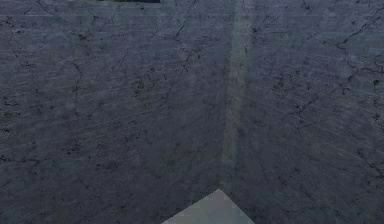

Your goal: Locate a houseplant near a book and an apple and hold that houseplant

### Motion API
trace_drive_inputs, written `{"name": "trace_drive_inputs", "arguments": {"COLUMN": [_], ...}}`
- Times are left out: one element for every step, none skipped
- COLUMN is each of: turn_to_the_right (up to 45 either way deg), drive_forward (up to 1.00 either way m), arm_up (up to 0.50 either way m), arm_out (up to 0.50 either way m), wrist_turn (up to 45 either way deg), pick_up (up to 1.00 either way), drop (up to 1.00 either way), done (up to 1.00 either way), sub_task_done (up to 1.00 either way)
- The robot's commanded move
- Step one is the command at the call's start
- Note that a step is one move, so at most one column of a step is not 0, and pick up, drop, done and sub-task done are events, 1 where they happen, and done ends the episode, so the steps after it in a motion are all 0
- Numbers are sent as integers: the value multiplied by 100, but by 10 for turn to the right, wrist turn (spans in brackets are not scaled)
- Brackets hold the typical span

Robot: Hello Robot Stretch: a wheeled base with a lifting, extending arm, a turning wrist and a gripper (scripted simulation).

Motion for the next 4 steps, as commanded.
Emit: {"name": "trace_drive_inputs", "arguments": {"turn_to_the_right": [0,0,0,0], "drive_forward": [0,0,0,0], "arm_up": [0,0,-30,0], "arm_out": [0,0,0,0], "wrist_turn": [450,450,0,0], "pick_up": [0,0,0,100], "drop": [0,0,0,0], "done": [0,0,0,0], "sub_task_done": [0,0,0,0]}}
